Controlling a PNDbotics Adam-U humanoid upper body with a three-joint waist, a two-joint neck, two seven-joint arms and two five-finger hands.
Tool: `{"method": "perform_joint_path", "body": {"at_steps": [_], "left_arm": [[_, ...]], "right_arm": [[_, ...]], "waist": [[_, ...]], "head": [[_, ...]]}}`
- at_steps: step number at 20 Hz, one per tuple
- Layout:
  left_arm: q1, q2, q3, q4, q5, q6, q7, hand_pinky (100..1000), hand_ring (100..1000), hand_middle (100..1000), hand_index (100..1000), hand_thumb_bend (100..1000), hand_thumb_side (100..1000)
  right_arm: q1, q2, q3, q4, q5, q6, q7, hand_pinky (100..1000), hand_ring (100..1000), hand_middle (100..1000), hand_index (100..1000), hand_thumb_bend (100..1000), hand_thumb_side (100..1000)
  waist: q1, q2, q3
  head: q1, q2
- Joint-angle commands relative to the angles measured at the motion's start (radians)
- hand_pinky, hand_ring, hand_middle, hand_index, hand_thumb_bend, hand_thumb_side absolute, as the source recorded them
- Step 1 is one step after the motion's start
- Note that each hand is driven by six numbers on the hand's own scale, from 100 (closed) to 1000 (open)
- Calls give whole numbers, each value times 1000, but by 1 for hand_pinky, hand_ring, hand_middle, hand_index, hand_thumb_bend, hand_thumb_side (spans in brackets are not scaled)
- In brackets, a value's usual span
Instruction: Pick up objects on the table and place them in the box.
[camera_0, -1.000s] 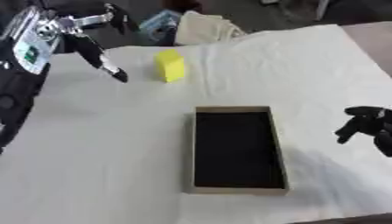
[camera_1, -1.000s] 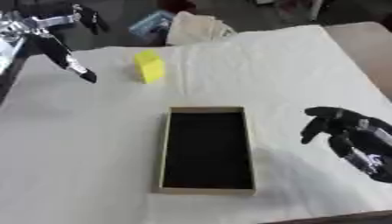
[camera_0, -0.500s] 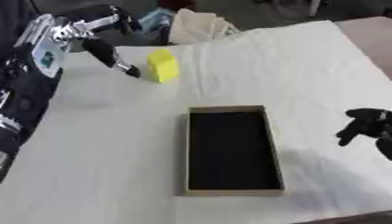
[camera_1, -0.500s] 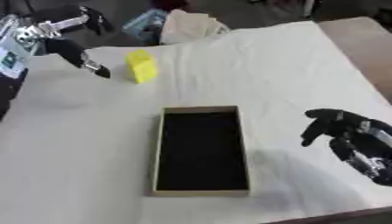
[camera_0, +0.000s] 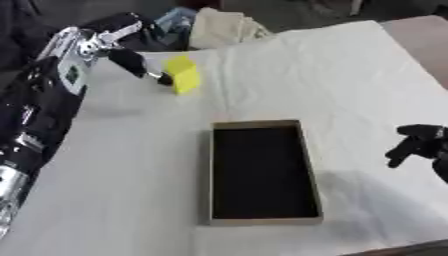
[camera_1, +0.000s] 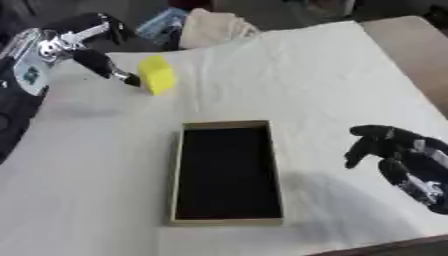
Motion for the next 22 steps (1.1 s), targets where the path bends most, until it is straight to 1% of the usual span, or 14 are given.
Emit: {"method": "perform_joint_path", "body": {"at_steps": [1,5,6,7,10,13,18,22], "left_arm": [[-30,5,11,3,-23,28,34,770,676,697,834,884,597],[-31,1,7,7,-31,37,49,770,676,697,834,884,597],[-31,0,7,8,-31,38,51,768,673,694,834,884,611],[-29,0,11,11,-34,45,56,756,654,674,828,881,635],[-26,-9,20,23,-40,80,92,755,650,671,826,880,645],[-22,-15,17,32,-27,92,103,756,647,669,824,874,665],[-18,-9,13,36,-6,96,90,757,649,675,825,893,652],[-15,-4,13,35,-9,96,91,756,649,675,825,912,612]], "right_arm": [[-17,-8,0,-24,2,-103,103,775,646,644,925,100,658],[-17,-7,0,-24,3,-103,103,775,646,644,925,100,658],[-17,-7,0,-24,3,-104,103,775,647,644,925,100,658],[-19,-6,-1,-24,3,-103,103,775,647,643,925,100,662],[-24,-1,0,-24,6,-102,103,775,647,643,925,100,664],[-26,1,-1,-24,7,-102,103,774,647,642,925,100,665],[-28,1,-1,-24,9,-100,103,774,647,642,925,100,665],[-29,0,-1,-25,9,-99,103,774,647,641,925,100,665]], "waist": [[-6,-15,-2],[-6,-14,-3],[-6,-14,-3],[-6,-10,-7],[-5,-1,-15],[-4,3,-15],[1,5,-16],[2,7,-17]], "head": [[7,-11],[8,-11],[8,-12],[7,-12],[10,-16],[10,-18],[8,-18],[6,-18]]}}
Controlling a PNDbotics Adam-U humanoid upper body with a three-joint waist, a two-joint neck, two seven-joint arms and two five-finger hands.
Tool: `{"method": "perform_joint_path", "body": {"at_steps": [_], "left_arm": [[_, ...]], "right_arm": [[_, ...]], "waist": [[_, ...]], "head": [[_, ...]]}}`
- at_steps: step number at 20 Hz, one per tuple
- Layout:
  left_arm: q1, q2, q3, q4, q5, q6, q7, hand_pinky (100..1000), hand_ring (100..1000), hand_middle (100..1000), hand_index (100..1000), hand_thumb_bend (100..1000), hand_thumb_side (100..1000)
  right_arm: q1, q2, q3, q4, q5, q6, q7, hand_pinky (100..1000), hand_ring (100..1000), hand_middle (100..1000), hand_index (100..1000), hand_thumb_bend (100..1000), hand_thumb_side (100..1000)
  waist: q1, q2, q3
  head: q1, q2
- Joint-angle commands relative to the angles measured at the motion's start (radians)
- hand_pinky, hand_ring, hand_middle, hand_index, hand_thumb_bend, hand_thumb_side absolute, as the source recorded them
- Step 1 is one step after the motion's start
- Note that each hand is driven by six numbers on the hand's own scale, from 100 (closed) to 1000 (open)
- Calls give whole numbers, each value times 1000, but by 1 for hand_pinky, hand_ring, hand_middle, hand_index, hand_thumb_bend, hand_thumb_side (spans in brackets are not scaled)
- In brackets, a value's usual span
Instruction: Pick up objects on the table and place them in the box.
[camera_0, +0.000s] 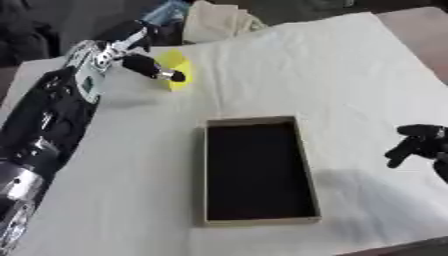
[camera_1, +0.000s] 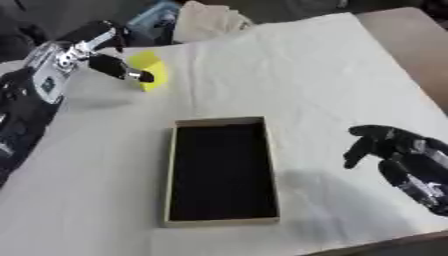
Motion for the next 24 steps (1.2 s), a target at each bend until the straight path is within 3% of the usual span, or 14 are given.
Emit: {"method": "perform_joint_path", "body": {"at_steps": [1,9,24], "left_arm": [[-16,24,6,-11,1,1,2,757,650,676,825,915,606],[-11,31,11,-6,-3,11,17,755,647,672,824,908,603],[-4,39,21,8,2,73,129,764,653,691,843,932,614]], "right_arm": [[-13,-12,-7,-20,6,-99,102,774,647,641,925,100,666],[-14,-7,-8,-20,11,-99,102,774,647,640,925,100,674],[-15,0,-9,-18,19,-99,102,774,649,639,925,100,681]], "waist": [[-4,-14,-2],[-3,-4,-10],[-2,7,-11]], "head": [[-2,-8],[-7,-2],[-17,4]]}}
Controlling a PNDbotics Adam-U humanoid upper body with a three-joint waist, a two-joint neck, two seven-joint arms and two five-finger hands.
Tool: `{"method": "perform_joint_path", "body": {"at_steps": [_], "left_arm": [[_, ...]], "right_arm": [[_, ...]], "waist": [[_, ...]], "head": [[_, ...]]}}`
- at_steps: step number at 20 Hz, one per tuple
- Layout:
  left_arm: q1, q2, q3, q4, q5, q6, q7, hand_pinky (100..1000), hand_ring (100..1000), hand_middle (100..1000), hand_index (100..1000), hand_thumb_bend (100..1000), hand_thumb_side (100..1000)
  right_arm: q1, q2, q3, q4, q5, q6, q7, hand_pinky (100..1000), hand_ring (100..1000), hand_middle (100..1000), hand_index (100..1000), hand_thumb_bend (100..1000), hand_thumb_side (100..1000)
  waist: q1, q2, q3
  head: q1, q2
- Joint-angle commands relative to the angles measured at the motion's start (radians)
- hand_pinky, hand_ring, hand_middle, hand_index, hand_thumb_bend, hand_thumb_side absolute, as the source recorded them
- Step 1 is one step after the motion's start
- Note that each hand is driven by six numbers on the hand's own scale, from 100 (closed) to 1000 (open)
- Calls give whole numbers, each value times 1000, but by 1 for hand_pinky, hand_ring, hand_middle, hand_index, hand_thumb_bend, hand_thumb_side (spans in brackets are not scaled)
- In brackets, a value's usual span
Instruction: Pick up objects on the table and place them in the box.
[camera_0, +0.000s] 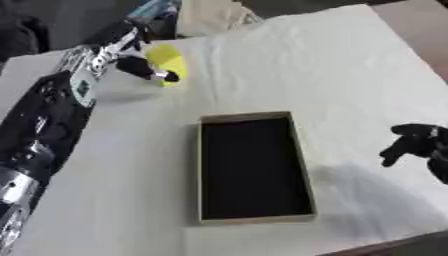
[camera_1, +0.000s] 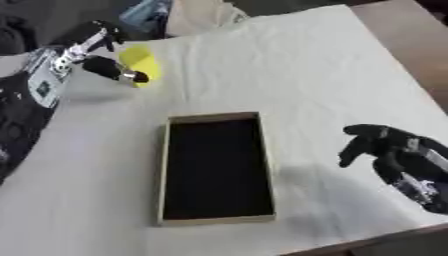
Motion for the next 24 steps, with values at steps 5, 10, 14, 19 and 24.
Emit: {"method": "perform_joint_path", "body": {"at_steps": [5,10,14,19,24], "left_arm": [[-13,38,12,-5,6,25,53,764,654,692,847,937,617],[-13,39,13,2,4,33,66,764,653,691,850,941,619],[-10,36,13,10,-2,38,70,764,654,691,853,942,620],[-5,30,14,22,-11,43,73,762,651,685,851,942,617],[3,23,13,31,-13,37,61,753,631,654,823,926,578]], "right_arm": [[-15,-8,-10,-17,7,-100,101,774,649,639,925,100,682],[-16,-7,-10,-17,8,-101,101,774,650,639,925,100,683],[-17,-6,-8,-17,9,-103,101,774,651,639,925,100,686],[-18,-5,-8,-16,11,-105,101,774,651,638,925,100,687],[-18,-3,-9,-15,13,-106,101,774,652,638,925,100,688]], "waist": [[-6,-15,4],[-6,-12,3],[-8,-9,0],[-9,-5,-1],[-9,-3,0]], "head": [[-5,3],[-6,0],[-6,-2],[-6,-3],[-6,-6]]}}
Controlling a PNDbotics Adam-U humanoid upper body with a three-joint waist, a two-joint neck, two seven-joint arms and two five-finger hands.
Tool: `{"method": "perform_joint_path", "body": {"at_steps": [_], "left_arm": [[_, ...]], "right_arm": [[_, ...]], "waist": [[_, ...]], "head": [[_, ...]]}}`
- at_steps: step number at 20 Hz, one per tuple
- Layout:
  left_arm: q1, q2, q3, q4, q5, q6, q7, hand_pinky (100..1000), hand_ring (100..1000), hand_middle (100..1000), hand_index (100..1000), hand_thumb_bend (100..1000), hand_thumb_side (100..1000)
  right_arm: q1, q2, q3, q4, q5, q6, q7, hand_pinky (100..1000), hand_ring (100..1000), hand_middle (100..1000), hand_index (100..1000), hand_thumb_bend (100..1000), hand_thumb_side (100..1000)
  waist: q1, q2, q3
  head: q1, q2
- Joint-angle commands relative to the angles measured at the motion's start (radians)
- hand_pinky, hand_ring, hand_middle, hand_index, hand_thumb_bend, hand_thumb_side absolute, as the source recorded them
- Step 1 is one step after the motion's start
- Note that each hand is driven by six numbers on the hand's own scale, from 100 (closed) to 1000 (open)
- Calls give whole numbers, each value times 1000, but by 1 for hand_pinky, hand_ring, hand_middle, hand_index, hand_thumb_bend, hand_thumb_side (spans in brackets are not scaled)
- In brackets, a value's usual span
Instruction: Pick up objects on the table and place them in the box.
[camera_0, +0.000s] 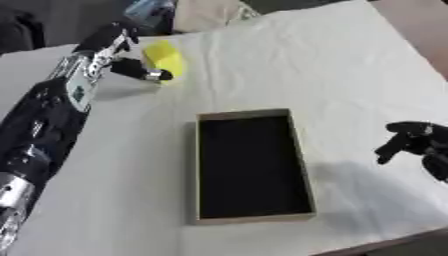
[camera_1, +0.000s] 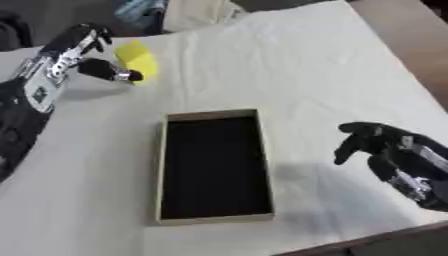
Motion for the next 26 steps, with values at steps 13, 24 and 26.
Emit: {"method": "perform_joint_path", "body": {"at_steps": [13,24,26], "left_arm": [[-7,20,11,-15,25,-33,-26,722,539,525,708,832,441],[-7,15,10,-16,60,-19,15,721,545,532,717,853,477],[-7,12,9,-16,63,-14,26,717,535,520,705,777,507]], "right_arm": [[-8,-10,-11,-12,7,-103,102,775,652,635,924,100,683],[-8,-10,-11,-12,6,-105,102,775,653,635,923,100,685],[-8,-9,-11,-11,7,-105,102,775,652,635,923,100,685]], "waist": [[-7,-20,7],[-7,-19,2],[-7,-18,1]], "head": [[-3,-5],[0,-8],[0,-9]]}}
